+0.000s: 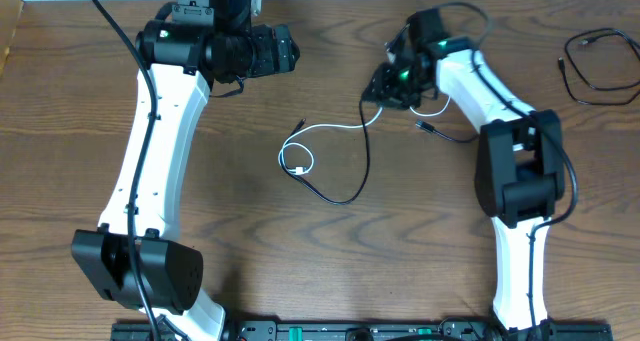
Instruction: Untangle cables
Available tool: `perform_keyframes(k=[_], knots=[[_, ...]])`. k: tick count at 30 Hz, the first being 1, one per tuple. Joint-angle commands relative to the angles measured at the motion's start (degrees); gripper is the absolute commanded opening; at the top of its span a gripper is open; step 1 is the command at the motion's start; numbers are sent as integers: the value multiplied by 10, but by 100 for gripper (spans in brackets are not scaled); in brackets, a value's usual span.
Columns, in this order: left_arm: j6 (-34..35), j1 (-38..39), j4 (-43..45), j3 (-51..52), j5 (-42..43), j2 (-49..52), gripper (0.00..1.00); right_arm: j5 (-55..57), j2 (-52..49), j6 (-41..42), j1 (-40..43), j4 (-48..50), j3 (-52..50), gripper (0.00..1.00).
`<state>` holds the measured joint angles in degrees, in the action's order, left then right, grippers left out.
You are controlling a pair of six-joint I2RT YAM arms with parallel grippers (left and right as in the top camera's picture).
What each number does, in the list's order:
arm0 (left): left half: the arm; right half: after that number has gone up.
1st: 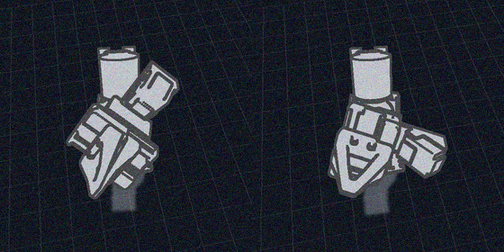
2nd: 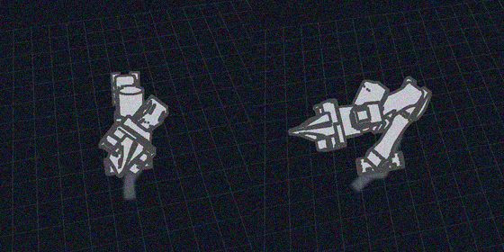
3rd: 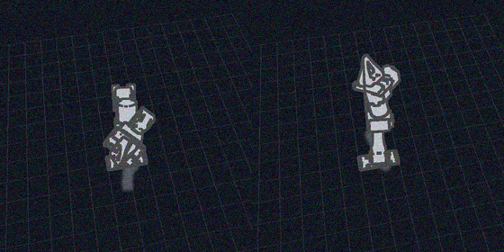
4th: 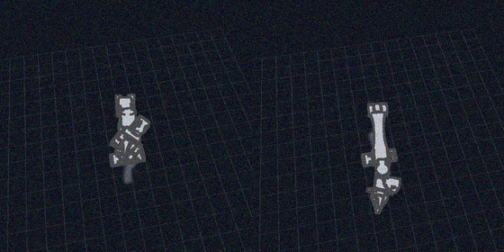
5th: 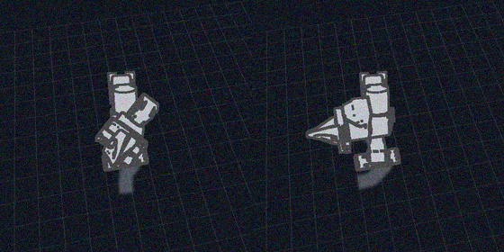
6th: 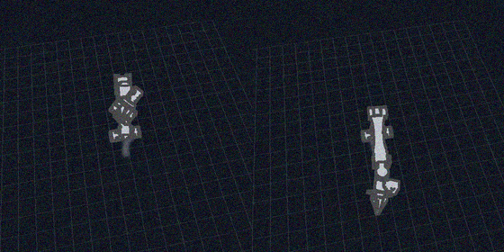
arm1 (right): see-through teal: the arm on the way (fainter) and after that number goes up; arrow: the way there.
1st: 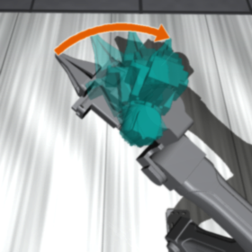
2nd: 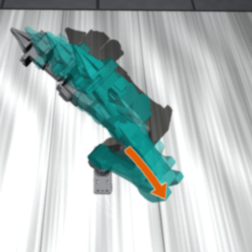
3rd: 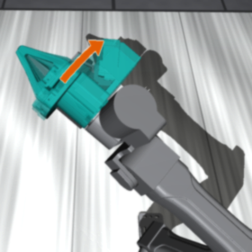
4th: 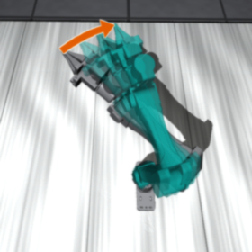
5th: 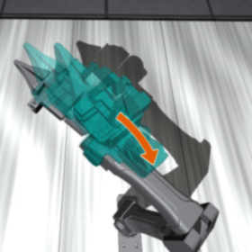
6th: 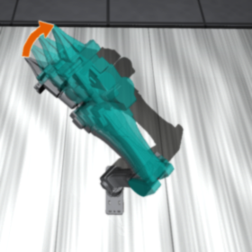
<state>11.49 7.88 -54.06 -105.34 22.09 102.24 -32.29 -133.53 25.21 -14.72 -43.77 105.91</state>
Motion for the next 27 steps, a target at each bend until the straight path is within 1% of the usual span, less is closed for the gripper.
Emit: perform_keyframes(k=[1,5,8,13,17,19,21,24,26,27], knots=[[-14,-2,-7,2,-7,3,90,16,-20,50,-3,2,-3,33],[-14,-2,-8,2,-7,3,90,20,-24,49,-4,2,-3,33],[-14,-2,-10,2,-7,3,90,17,-24,46,-3,10,-3,35],[-14,-2,-14,2,-7,3,90,-24,-24,-9,-7,13,-3,44],[-14,-2,-19,2,-8,3,90,-24,-26,-15,-30,14,-15,44],[-14,-2,-28,2,-8,3,91,-24,-26,2,-49,46,-44,42],[-14,-2,-36,2,-8,3,91,-32,-26,30,-56,84,-71,36],[-14,-2,-45,2,-23,3,90,-41,-26,50,-64,137,-104,29],[-14,-2,-54,2,-38,3,91,-41,-26,50,-68,168,-114,4],[-14,-2,-59,2,-40,3,91,-61,-22,50,-67,195,-113,1]])
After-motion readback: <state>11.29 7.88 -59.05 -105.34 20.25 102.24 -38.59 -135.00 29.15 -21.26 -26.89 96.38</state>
